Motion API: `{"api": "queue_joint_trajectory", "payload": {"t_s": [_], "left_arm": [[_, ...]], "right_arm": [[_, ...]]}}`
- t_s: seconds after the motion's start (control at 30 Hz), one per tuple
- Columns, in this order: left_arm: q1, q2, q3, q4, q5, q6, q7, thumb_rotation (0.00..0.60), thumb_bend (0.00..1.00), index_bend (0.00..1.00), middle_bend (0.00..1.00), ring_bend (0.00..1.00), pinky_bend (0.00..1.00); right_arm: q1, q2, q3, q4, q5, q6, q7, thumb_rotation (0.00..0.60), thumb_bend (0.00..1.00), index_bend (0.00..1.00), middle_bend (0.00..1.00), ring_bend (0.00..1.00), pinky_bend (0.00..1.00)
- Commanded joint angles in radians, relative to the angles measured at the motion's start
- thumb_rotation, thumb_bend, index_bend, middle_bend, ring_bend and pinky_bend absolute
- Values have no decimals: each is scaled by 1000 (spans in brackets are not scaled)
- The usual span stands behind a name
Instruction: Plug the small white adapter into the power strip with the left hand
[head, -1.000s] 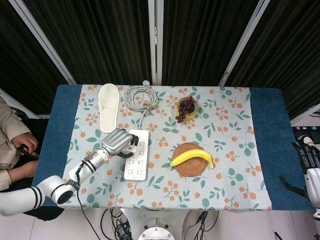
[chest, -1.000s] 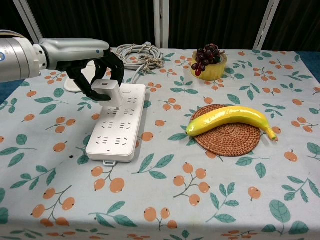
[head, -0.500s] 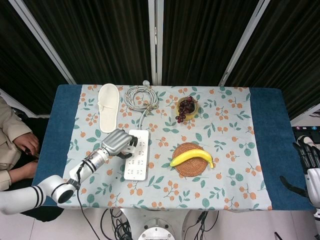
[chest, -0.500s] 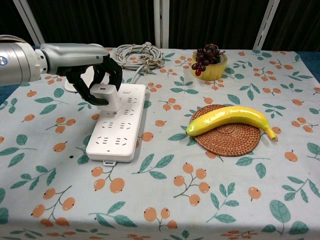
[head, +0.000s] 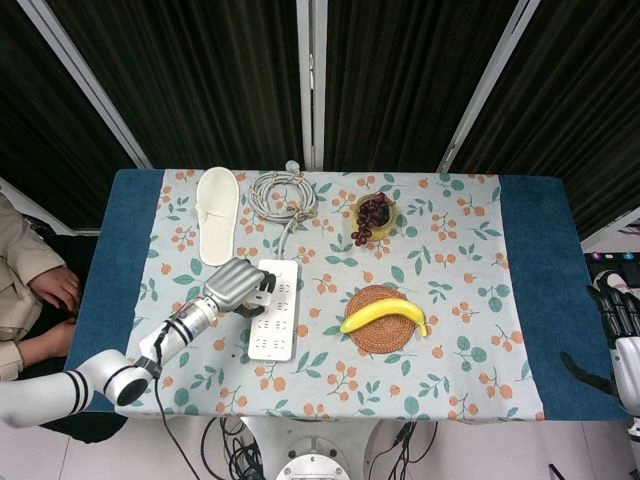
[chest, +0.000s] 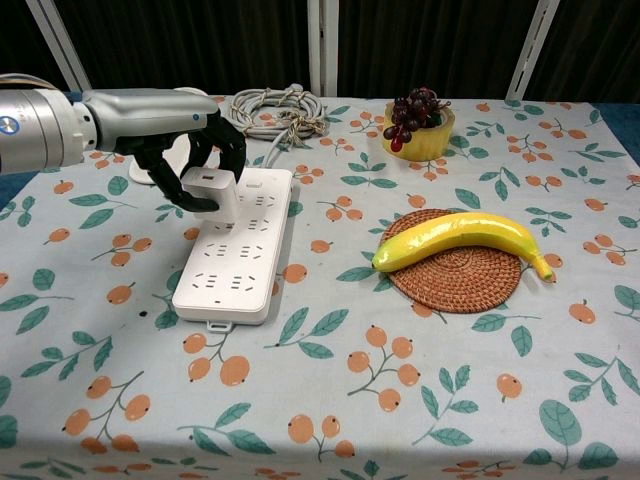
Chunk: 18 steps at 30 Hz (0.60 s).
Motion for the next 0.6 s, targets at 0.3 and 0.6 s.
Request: {"api": "queue_joint_trajectory", "payload": {"t_s": [0.3,0.6], "left_arm": [[-9,9,4,-17,-27,-14,21,600,321,671,808,627,452],[-17,16,1,-28,-49,-42,-19,600,320,671,808,627,452]], "right_arm": [[-1,-1,0,4,-1,0,2,600,127,0,0,0,0],[-4,-2,1,7,0,4,6,600,127,0,0,0,0]]}}
